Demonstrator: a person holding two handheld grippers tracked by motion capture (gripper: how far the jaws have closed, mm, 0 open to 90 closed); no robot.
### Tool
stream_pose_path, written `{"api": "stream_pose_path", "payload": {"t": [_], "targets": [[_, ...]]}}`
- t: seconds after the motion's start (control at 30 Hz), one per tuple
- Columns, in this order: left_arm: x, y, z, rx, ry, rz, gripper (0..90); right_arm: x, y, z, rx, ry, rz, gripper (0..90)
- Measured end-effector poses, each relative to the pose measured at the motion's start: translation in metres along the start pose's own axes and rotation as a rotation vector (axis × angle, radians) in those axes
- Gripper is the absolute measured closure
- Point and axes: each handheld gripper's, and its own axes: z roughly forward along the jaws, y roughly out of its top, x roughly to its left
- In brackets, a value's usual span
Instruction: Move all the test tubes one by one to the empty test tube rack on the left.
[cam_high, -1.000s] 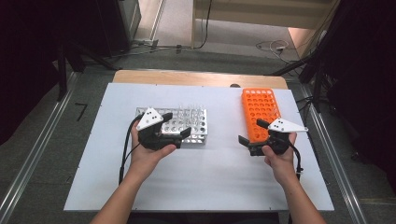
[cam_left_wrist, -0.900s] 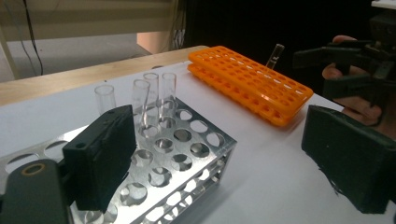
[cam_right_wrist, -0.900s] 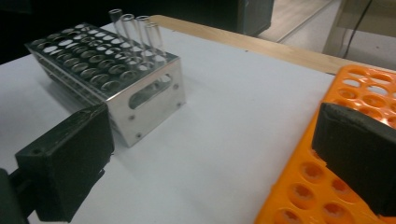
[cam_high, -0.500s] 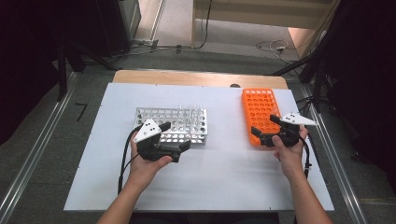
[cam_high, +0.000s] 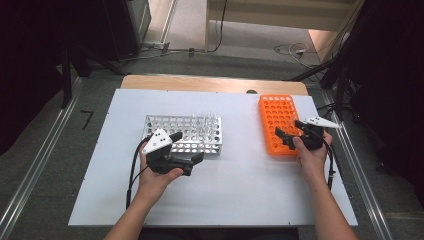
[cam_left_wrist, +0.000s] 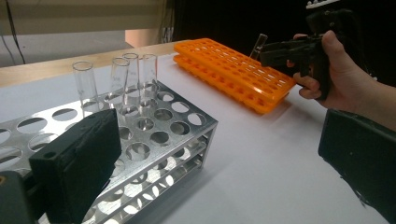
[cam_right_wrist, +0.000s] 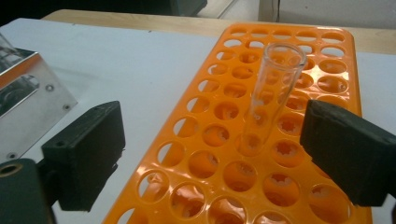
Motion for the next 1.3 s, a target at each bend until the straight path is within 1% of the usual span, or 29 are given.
{"api": "stream_pose_path", "payload": {"t": [0.03, 0.07, 0.13, 0.2, 0.23, 0.3, 0.37, 0.43, 0.47, 0.57, 0.67, 0.73, 0.83, 1.0, 1.3], "targets": [[0.0, 0.0, 0.0, -0.001, 0.0, -0.002, 0.0, -0.001, 0.0, 0.002, 0.008, -0.009, 0.004, 7.4], [0.0, 0.0, 0.0, -0.001, 0.001, -0.002, 0.0, -0.003, 0.001, 0.004, 0.014, -0.019, 0.01, 9.8], [0.0, -0.001, 0.0, 0.002, 0.0, -0.001, 0.0, -0.006, 0.002, 0.008, 0.027, -0.053, 0.041, 18.2], [0.0, -0.001, 0.0, 0.005, 0.003, -0.001, 0.0, -0.009, 0.004, 0.009, 0.029, -0.067, 0.079, 27.4], [0.0, -0.001, 0.0, 0.005, 0.003, -0.003, 0.0, -0.009, 0.004, 0.01, 0.037, -0.091, 0.091, 31.1], [0.001, -0.002, 0.001, 0.007, 0.004, -0.003, 0.0, -0.009, 0.005, 0.012, 0.055, -0.114, 0.096, 40.8], [0.001, -0.002, 0.001, 0.009, 0.004, -0.004, 0.0, -0.007, 0.005, 0.015, 0.075, -0.15, 0.089, 47.5], [0.0, -0.001, 0.001, 0.01, 0.004, -0.003, 0.0, -0.005, 0.005, 0.016, 0.083, -0.186, 0.077, 53.8], [0.0, -0.001, 0.001, 0.009, 0.005, -0.002, 0.0, -0.004, 0.005, 0.017, 0.082, -0.194, 0.073, 56.6], [0.0, -0.001, 0.002, 0.011, 0.007, -0.001, 0.0, -0.003, 0.004, 0.017, 0.079, -0.204, 0.06, 63.0], [0.0, -0.001, 0.001, 0.01, 0.006, -0.002, 0.0, -0.001, 0.003, 0.017, 0.074, -0.183, 0.049, 73.0], [0.001, -0.001, 0.001, 0.011, 0.007, -0.001, 0.0, 0.0, 0.003, 0.018, 0.071, -0.185, 0.039, 73.4], [0.001, -0.001, 0.001, 0.01, 0.008, -0.003, 0.0, -0.002, 0.003, 0.017, 0.058, -0.169, 0.059, 73.5], [0.001, -0.001, 0.002, 0.013, 0.011, -0.003, 0.0, -0.003, 0.007, 0.011, 0.038, -0.156, 0.062, 73.5], [0.0, 0.0, 0.002, 0.011, 0.011, 0.001, 0.0, 0.0, 0.018, -0.009, -0.024, -0.152, 0.029, 73.5]]}}
